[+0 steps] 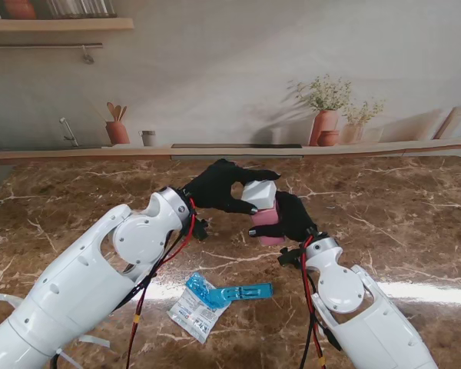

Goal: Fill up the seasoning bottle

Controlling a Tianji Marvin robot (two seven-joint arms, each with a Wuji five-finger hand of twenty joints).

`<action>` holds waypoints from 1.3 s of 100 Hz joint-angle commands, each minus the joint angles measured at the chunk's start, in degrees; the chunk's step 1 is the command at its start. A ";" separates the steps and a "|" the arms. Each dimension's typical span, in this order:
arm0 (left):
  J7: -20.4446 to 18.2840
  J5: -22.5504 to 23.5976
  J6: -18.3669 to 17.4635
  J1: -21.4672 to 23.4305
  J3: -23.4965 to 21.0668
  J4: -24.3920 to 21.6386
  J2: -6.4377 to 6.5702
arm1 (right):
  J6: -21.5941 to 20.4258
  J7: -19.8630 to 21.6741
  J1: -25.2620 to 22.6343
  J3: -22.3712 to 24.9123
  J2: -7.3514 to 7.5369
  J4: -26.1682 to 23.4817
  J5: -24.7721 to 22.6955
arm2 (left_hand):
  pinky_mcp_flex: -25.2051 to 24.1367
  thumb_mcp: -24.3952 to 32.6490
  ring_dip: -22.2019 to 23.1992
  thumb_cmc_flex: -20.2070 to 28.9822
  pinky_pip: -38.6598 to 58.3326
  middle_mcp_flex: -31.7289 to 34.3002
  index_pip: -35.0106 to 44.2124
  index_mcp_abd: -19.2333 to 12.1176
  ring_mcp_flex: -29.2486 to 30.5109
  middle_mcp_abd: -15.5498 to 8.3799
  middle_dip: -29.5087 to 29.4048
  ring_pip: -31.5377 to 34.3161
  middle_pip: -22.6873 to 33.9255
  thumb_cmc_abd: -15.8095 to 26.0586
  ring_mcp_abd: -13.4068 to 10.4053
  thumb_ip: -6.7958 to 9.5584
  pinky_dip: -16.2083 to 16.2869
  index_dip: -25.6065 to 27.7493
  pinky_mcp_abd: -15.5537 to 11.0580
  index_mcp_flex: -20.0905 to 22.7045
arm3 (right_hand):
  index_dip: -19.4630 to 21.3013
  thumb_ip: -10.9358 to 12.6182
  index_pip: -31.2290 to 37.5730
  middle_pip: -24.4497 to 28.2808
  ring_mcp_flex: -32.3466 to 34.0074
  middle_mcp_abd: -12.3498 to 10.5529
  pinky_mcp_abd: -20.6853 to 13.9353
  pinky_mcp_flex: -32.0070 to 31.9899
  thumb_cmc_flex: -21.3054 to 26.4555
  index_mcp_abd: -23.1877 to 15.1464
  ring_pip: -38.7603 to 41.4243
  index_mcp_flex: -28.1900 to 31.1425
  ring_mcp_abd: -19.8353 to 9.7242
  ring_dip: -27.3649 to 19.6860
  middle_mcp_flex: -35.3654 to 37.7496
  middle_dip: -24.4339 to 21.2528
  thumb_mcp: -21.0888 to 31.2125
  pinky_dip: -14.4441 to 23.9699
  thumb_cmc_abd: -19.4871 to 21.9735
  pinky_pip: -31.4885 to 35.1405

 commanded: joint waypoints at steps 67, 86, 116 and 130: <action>-0.93 0.02 0.77 -0.13 -0.24 -1.34 0.69 | 0.36 0.36 0.29 -0.31 0.23 -0.95 -3.44 | -1.09 -3.97 2.87 12.82 -0.83 15.80 55.27 0.69 -0.11 -7.32 11.34 3.06 7.06 13.72 -0.85 1.50 1.67 -0.91 -3.09 8.60 | 2.69 4.16 10.65 5.49 4.05 -6.20 -2.03 0.82 18.45 -12.05 10.47 9.38 -5.28 3.87 3.31 1.77 20.71 1.21 22.55 1.08; -0.37 0.66 0.74 0.12 -0.31 -1.44 0.64 | 0.51 0.37 0.14 -0.19 0.23 -1.12 -3.42 | -1.13 -3.96 4.61 12.52 -0.02 16.70 57.60 0.38 0.19 -7.19 14.84 4.08 6.57 12.74 -0.65 1.65 1.48 -0.68 -3.24 8.19 | 2.69 4.17 10.67 5.51 4.04 -6.17 -2.03 0.82 18.44 -12.04 10.46 9.41 -5.28 3.87 3.35 1.80 20.70 1.22 22.59 1.08; -0.38 0.63 0.65 0.26 -0.15 -1.28 0.66 | 0.32 1.15 -0.26 -0.04 0.06 -1.79 -0.07 | -1.45 1.72 2.76 12.03 -0.24 13.58 53.15 0.66 -1.06 -9.05 9.76 1.44 4.46 10.05 -1.10 1.58 0.96 -2.36 -2.83 6.70 | 2.70 4.17 10.67 5.52 4.03 -6.18 -2.03 0.82 18.46 -12.04 10.46 9.41 -5.28 3.89 3.37 1.81 20.67 1.23 22.61 1.07; -1.82 -0.68 1.09 0.19 -0.39 -1.73 0.87 | 0.36 2.28 -0.38 0.09 0.23 -2.11 1.03 | -1.78 4.62 1.31 12.51 -1.82 9.47 48.45 1.95 -2.75 -9.36 3.38 0.18 7.25 11.71 -1.20 2.14 0.16 -2.31 -3.16 6.36 | 2.68 4.18 10.64 5.48 4.02 -6.04 -1.84 0.77 18.49 -11.93 10.45 9.34 -5.17 3.90 3.40 1.79 20.71 1.27 22.56 1.09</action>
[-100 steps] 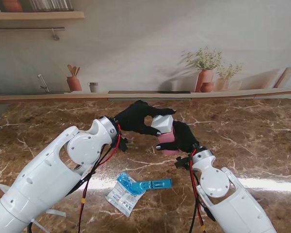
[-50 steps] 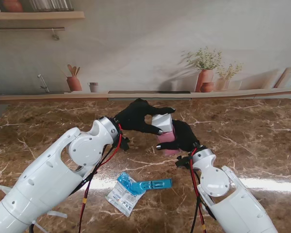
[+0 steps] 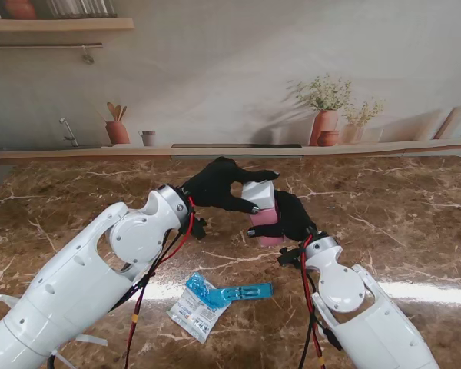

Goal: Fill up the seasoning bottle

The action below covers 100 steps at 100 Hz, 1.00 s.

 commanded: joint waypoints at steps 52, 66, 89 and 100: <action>-16.76 -8.42 3.37 -2.98 -1.14 -2.29 3.34 | 0.13 3.49 0.38 -0.68 -0.05 -0.67 4.45 | -2.97 22.78 -8.92 11.10 -21.64 -18.74 42.25 -1.74 -16.12 -12.49 -23.21 -10.78 6.39 7.82 -2.60 9.30 -0.17 -5.61 -2.70 -17.28 | 2.92 4.17 10.55 5.43 4.15 -5.96 -1.71 0.76 18.55 -11.86 10.12 9.22 -4.99 3.75 3.57 1.84 21.03 1.41 22.43 1.06; -19.17 -9.99 3.46 -3.38 -1.36 -2.40 3.84 | 0.45 3.53 0.40 -0.46 -0.08 -0.86 4.83 | -3.39 25.80 -10.98 1.33 -28.70 -30.11 36.46 -0.84 -20.44 -11.09 -26.39 -12.89 5.56 3.24 -2.17 9.29 4.53 -8.88 -2.63 -25.61 | 2.94 4.17 10.54 5.44 4.15 -6.01 -1.67 0.73 18.59 -11.79 10.12 9.24 -4.98 3.75 3.60 1.88 21.16 1.44 22.34 1.04; -18.88 -11.17 4.31 -2.80 -2.45 -3.03 3.65 | 0.62 3.37 0.43 -0.43 0.01 -1.01 3.80 | -2.54 0.89 -12.58 -12.94 -32.41 -37.69 34.69 3.14 -23.91 -8.85 -26.94 -14.20 5.42 1.92 -0.23 8.80 1.12 -9.96 -2.01 -29.46 | 3.02 4.14 10.54 5.43 4.08 -6.04 -1.66 0.74 18.55 -11.85 10.09 9.35 -4.92 3.75 3.61 1.92 21.39 1.48 22.16 1.01; -15.74 -11.36 4.89 -1.53 -3.30 -3.70 2.93 | 0.76 3.30 0.44 -0.40 0.03 -0.99 3.38 | -3.35 -10.60 -10.80 -13.74 -30.50 -35.38 38.16 4.44 -21.93 -8.56 -23.16 -12.87 6.70 6.25 1.21 9.93 4.71 -5.42 -0.42 -27.79 | 3.06 4.11 10.55 5.42 4.08 -6.09 -1.66 0.74 18.57 -11.89 10.08 9.40 -4.92 3.75 3.65 1.93 21.38 1.50 22.14 1.01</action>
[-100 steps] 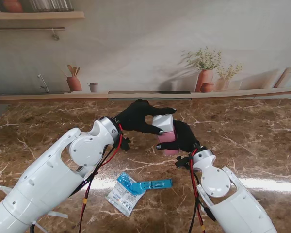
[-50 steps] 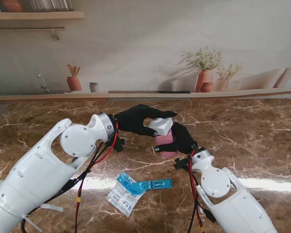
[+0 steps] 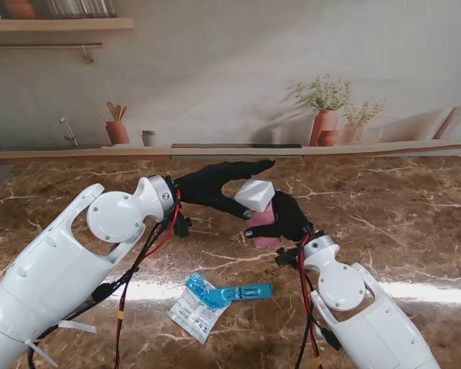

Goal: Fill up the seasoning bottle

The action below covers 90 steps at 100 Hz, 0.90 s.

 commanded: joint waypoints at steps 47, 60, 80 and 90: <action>9.79 12.22 15.98 3.79 0.47 -7.63 -1.92 | 0.82 -1.10 0.54 0.00 0.01 -0.40 -5.01 | 15.06 -31.72 21.78 -7.21 45.68 24.17 40.11 1.82 23.86 4.09 24.09 20.35 12.23 19.62 13.45 5.31 8.04 20.03 13.48 -0.42 | 3.14 4.07 10.49 5.38 3.94 -6.44 -1.70 0.52 17.90 -12.26 9.97 8.95 -5.14 3.78 3.27 1.97 21.29 1.53 22.94 0.83; 8.75 12.63 18.86 3.04 1.63 -8.21 -1.79 | 0.93 -1.23 0.66 -0.10 0.06 -0.29 -5.77 | 16.29 -31.63 21.33 -6.78 48.53 28.77 39.43 2.63 25.82 4.21 24.89 22.04 14.07 19.81 14.20 5.38 7.20 19.45 14.19 -0.03 | 3.16 4.09 10.49 5.40 3.85 -6.45 -1.68 0.47 17.93 -12.33 9.93 8.97 -5.11 3.81 3.28 1.99 21.26 1.55 23.00 0.80; 6.43 14.05 19.98 1.21 3.80 -8.04 -1.32 | 0.65 -1.29 0.75 -0.08 0.09 -0.19 -6.10 | 14.18 -30.99 20.49 -0.01 49.32 28.75 39.71 3.39 24.88 3.09 26.59 22.23 16.55 18.86 12.73 5.79 6.53 19.25 14.69 0.57 | 3.19 4.11 10.49 5.39 3.86 -6.47 -1.65 0.46 17.94 -12.34 9.92 9.00 -5.17 3.87 3.28 1.98 21.23 1.62 23.00 0.78; 5.28 14.46 19.41 0.48 4.43 -7.98 -1.05 | 0.64 -1.41 0.69 0.04 0.06 -0.23 -6.09 | 12.36 -28.08 20.03 8.27 48.37 26.70 39.61 3.65 22.88 2.62 27.54 21.17 16.47 18.85 10.57 6.93 6.26 18.95 14.09 0.16 | 3.20 4.11 10.50 5.39 3.86 -6.45 -1.65 0.46 17.93 -12.26 9.92 9.00 -5.14 3.90 3.31 1.97 21.22 1.65 23.02 0.77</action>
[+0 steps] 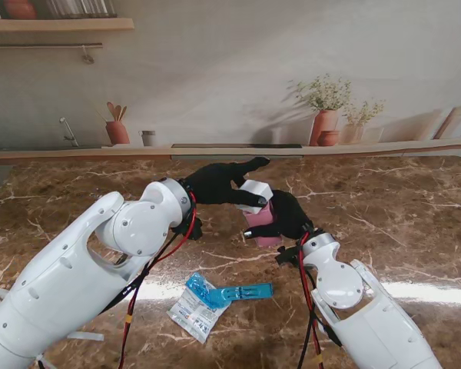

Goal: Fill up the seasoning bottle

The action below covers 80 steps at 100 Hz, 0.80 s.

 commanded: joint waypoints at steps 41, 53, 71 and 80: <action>-11.10 -5.68 -12.79 -2.95 -0.95 1.79 2.45 | 0.05 0.72 -0.47 0.76 -0.17 -0.59 1.63 | -14.14 60.30 -19.90 14.73 -33.00 -25.09 31.25 -6.90 -24.10 -10.87 -23.32 -22.16 -15.90 -12.72 -13.06 -3.93 -7.86 -12.84 -12.75 -7.47 | 3.25 4.16 10.44 5.46 3.95 -6.48 -1.56 0.44 18.20 -12.21 9.95 9.11 -5.14 4.02 3.43 2.01 21.55 1.84 22.94 0.86; -12.70 -8.27 -13.23 -3.15 -1.78 2.00 2.80 | 0.11 0.73 -0.50 0.79 -0.17 -0.64 1.64 | -15.60 56.45 -24.13 2.76 -44.46 -33.91 27.40 -5.25 -30.38 -9.21 -29.48 -24.77 -19.98 -14.62 -12.24 -1.68 -0.76 -16.08 -13.66 -12.07 | 3.32 4.11 10.40 5.47 3.94 -6.47 -1.56 0.43 18.18 -12.11 9.93 9.17 -5.16 4.02 3.44 2.01 21.75 1.89 22.87 0.85; -8.21 -6.27 -10.32 -0.83 -2.89 0.77 1.87 | 0.18 0.79 -0.60 0.94 -0.12 -0.76 1.48 | -15.90 14.16 -22.31 -3.74 -44.80 -34.47 25.86 -2.69 -27.79 -4.87 -22.38 -22.57 -19.32 -7.31 -7.97 0.75 2.44 -13.07 -9.71 -12.82 | 3.43 4.03 10.41 5.48 3.99 -6.50 -1.57 0.44 18.14 -12.15 9.94 9.31 -5.11 4.05 3.51 1.98 21.82 1.95 22.84 0.82; -6.20 -2.90 -7.56 -0.23 -2.46 -0.07 1.52 | 0.23 0.87 -0.62 0.97 -0.09 -0.83 1.44 | -14.34 2.83 -18.20 -4.99 -40.82 -30.42 26.50 -0.83 -23.20 -3.30 -18.21 -19.23 -15.83 -3.46 -6.04 1.40 4.01 -11.05 -8.07 -12.89 | 3.45 4.01 10.39 5.50 4.04 -6.45 -1.57 0.44 18.12 -12.15 9.95 9.34 -5.14 4.05 3.55 1.99 21.82 1.98 22.87 0.81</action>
